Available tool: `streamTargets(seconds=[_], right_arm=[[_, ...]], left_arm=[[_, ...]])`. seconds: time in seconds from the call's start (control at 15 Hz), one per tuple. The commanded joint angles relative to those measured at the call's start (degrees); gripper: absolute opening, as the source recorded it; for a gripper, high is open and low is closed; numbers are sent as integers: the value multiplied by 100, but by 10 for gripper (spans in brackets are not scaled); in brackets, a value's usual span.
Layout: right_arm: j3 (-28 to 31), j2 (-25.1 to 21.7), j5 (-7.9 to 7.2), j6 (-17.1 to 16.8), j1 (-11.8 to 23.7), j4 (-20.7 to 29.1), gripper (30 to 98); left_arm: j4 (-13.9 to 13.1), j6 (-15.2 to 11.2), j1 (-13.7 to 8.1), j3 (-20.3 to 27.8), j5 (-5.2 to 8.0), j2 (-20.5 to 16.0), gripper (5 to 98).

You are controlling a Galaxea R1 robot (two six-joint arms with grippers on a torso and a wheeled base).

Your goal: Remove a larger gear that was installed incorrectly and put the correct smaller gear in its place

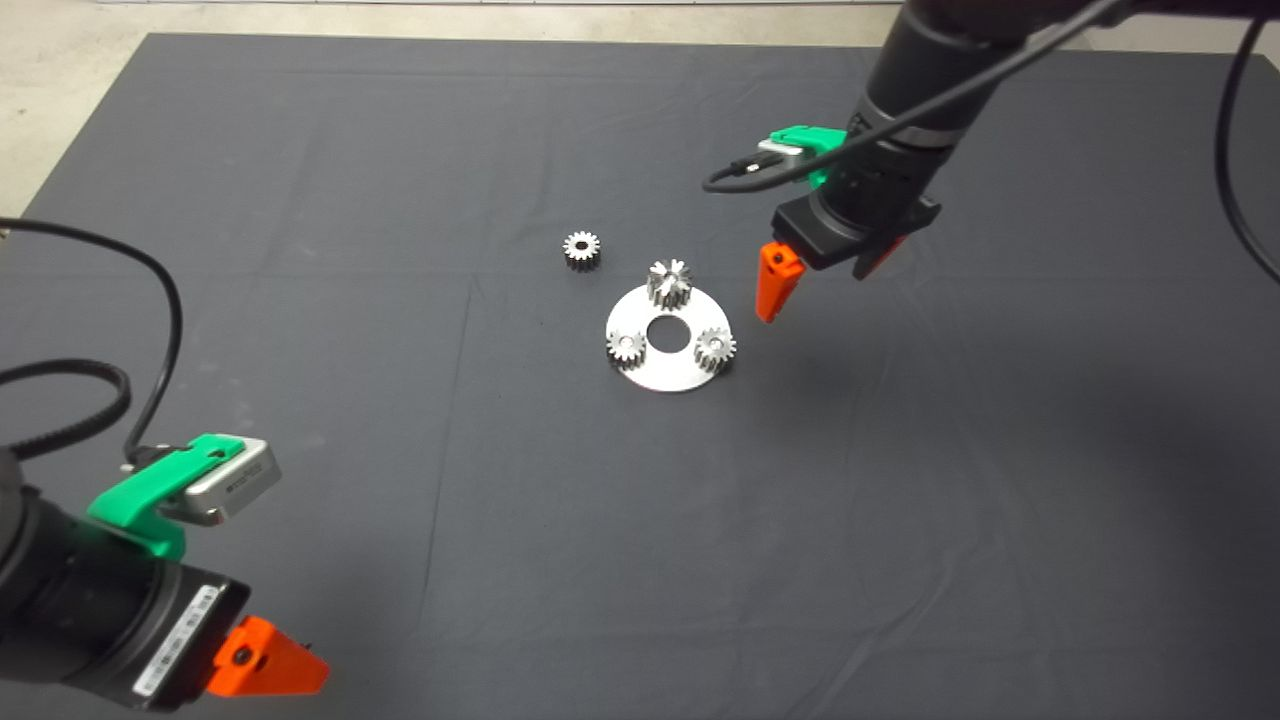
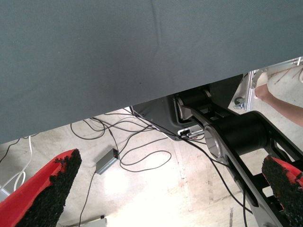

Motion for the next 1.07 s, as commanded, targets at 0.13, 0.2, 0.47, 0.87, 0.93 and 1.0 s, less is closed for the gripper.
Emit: streamTargets(seconds=[0.13,0.2,0.47,0.87,0.93,1.0], right_arm=[[-599,557,-422,-557,-451,-918,977],[-611,658,-387,-597,-523,-1107,977],[-969,818,-387,-757,-762,-1672,977],[-1358,1039,-218,-870,-831,-2094,977],[-1502,1107,-152,-870,-831,-2103,977],[-1614,1129,-87,-870,-835,-2103,977]], left_arm=[[-90,16,-64,82,-9,-20,983],[-90,16,-64,82,-9,-20,983],[-90,16,-64,82,0,-29,983],[-90,8,-64,82,0,-29,983],[-90,8,-56,82,0,-38,983],[-90,8,-56,82,-4,-38,983]])
